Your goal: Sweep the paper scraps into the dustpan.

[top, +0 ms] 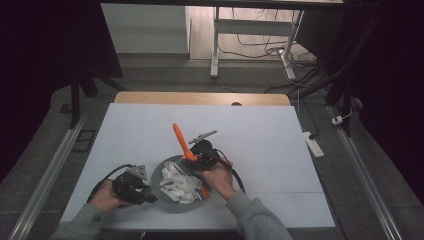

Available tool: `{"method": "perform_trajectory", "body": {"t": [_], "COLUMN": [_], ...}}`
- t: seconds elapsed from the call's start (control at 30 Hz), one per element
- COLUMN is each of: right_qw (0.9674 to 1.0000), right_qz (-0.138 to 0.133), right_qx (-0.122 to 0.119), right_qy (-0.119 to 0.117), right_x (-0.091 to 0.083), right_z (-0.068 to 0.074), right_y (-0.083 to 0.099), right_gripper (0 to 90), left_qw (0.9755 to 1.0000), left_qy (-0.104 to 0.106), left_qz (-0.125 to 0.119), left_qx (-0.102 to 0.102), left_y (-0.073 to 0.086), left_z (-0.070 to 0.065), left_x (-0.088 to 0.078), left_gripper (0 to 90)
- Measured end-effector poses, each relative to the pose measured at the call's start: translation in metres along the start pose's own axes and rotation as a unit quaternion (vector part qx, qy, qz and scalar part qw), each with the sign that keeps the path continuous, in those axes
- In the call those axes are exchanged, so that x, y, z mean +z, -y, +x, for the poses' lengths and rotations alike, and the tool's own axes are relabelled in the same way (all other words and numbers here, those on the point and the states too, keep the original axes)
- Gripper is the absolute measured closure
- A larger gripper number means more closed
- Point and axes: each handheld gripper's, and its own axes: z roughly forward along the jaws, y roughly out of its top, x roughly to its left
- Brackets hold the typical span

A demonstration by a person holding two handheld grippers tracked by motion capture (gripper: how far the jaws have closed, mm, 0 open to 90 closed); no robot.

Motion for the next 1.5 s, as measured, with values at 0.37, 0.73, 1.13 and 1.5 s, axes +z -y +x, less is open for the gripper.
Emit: {"method": "perform_trajectory", "body": {"t": [0.37, 0.73, 1.13, 1.5], "right_qw": [0.9987, 0.9966, 0.9927, 0.9991], "right_qz": [-0.044, -0.070, -0.011, 0.012], "right_qx": [0.006, 0.033, 0.057, 0.034], "right_qy": [-0.026, 0.028, 0.106, 0.022], "right_x": [-0.019, -0.049, -0.025, 0.003], "right_z": [0.003, -0.042, -0.091, -0.045], "right_y": [-0.007, 0.000, 0.003, -0.005], "right_gripper": [70.4, 70.4, 70.4, 70.5], "left_qw": [1.0000, 1.0000, 0.9999, 0.9996], "left_qy": [0.000, -0.002, -0.007, -0.012], "left_qz": [-0.005, -0.004, -0.007, -0.009], "left_qx": [-0.005, -0.009, -0.013, -0.024], "left_y": [-0.001, 0.000, 0.000, -0.001], "left_z": [0.001, 0.001, 0.003, 0.003], "left_x": [0.001, 0.003, 0.002, 0.002], "left_gripper": [61.5, 61.4, 61.4, 61.4]}}
